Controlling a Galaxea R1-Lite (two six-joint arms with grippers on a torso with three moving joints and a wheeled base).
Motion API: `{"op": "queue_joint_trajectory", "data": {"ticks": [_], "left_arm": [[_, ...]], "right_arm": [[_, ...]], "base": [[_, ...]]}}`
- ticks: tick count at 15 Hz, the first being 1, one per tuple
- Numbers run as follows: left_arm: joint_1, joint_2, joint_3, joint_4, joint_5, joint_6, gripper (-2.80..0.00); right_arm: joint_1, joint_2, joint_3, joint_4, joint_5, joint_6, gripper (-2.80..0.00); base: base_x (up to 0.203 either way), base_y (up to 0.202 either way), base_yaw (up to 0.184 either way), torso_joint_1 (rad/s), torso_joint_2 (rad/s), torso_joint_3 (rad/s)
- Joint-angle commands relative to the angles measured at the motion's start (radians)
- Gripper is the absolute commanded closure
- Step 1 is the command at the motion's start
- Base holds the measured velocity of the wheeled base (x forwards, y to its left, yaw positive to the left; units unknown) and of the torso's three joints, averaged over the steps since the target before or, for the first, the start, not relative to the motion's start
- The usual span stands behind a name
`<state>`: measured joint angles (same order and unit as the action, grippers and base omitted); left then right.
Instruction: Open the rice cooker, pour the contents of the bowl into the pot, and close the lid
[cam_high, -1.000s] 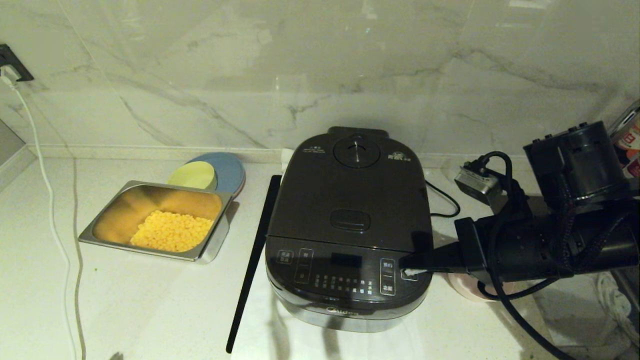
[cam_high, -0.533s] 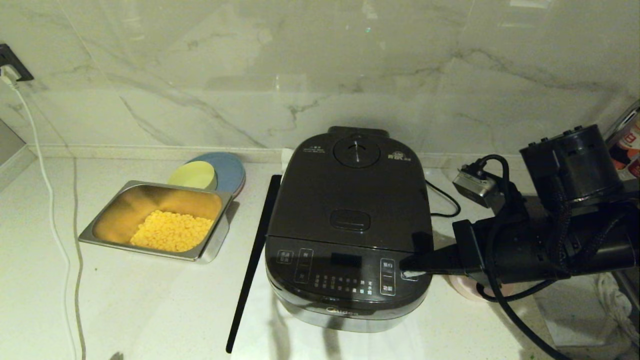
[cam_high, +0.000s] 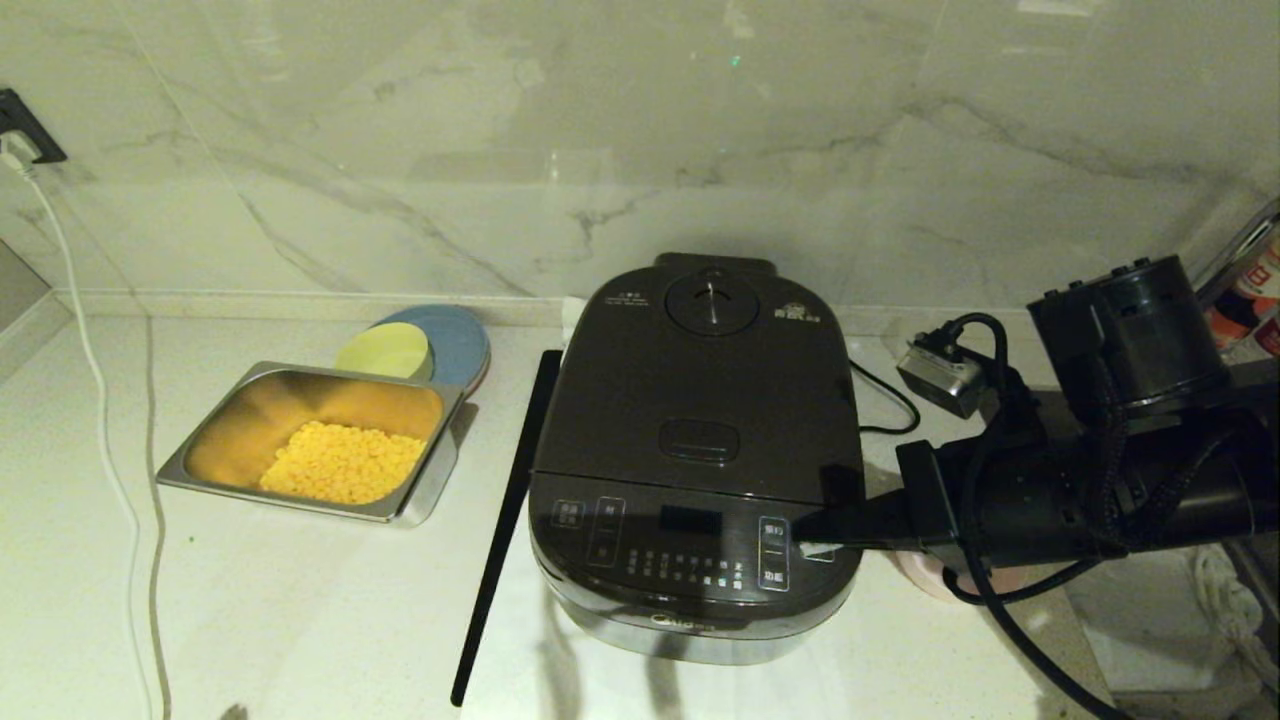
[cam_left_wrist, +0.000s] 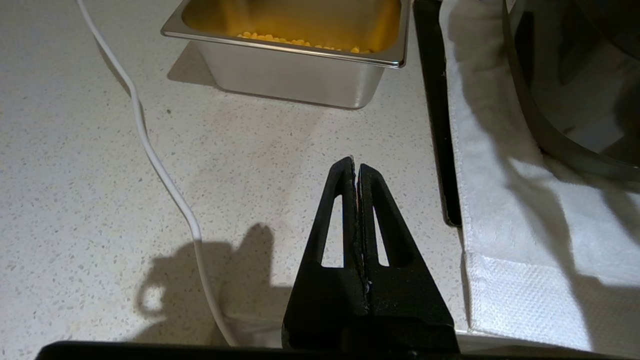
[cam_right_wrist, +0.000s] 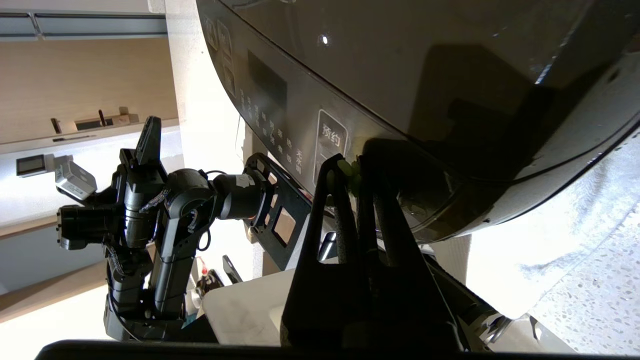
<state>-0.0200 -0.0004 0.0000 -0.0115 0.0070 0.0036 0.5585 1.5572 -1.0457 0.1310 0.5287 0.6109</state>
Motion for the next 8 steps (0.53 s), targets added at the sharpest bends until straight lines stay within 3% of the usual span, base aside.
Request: {"op": "queue_joint_trajectory", "data": {"ticks": [1, 8], "left_arm": [[0.0, -0.001, 0.009, -0.001, 0.001, -0.001, 0.0], [0.0, -0.001, 0.009, -0.001, 0.001, 0.001, 0.0]], "right_arm": [[0.0, 0.007, 0.006, 0.007, -0.001, 0.004, 0.0], [0.0, 0.012, 0.02, 0.007, -0.001, 0.003, 0.0]], "base": [[0.0, 0.0, 0.0, 0.0, 0.0, 0.0], [0.0, 0.0, 0.0, 0.0, 0.0, 0.0]]}}
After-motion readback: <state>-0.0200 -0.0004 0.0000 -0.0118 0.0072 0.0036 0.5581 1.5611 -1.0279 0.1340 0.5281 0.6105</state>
